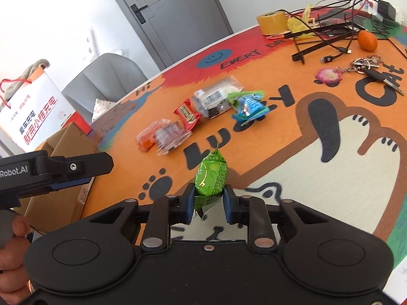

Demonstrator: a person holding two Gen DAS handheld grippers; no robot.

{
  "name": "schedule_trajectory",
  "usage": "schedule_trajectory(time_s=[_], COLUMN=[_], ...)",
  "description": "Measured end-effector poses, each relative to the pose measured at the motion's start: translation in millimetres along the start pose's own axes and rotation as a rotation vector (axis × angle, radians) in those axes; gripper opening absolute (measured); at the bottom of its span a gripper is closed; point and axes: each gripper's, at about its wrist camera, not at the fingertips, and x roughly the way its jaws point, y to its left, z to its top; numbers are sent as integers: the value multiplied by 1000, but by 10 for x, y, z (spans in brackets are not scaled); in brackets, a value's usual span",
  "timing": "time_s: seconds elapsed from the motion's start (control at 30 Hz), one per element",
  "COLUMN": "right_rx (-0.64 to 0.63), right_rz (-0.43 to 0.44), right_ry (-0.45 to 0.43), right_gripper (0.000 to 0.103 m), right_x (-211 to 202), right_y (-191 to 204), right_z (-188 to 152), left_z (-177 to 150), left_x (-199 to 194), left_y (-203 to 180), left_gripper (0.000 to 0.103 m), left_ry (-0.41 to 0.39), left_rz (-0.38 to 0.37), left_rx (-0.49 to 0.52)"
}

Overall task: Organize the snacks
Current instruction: 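Grasp a small green candy with the right gripper while the left grasps a pink jelly pack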

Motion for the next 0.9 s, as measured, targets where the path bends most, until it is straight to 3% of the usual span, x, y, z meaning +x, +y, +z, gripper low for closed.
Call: schedule_trajectory(time_s=[0.3, 0.77, 0.9], right_rx=[39, 76, 91], right_rz=[-7, -18, -13], right_ry=[-38, -37, -43], right_gripper=[24, 24, 24], right_x=[72, 191, 201], right_y=[-214, -331, -332], right_z=[109, 199, 197], left_z=[120, 311, 348], left_x=[323, 791, 939], left_y=[-87, -133, -114], left_gripper=[69, 67, 67], left_ry=[-9, 56, 50], left_rz=[10, 34, 76], left_rx=[-16, -31, -30])
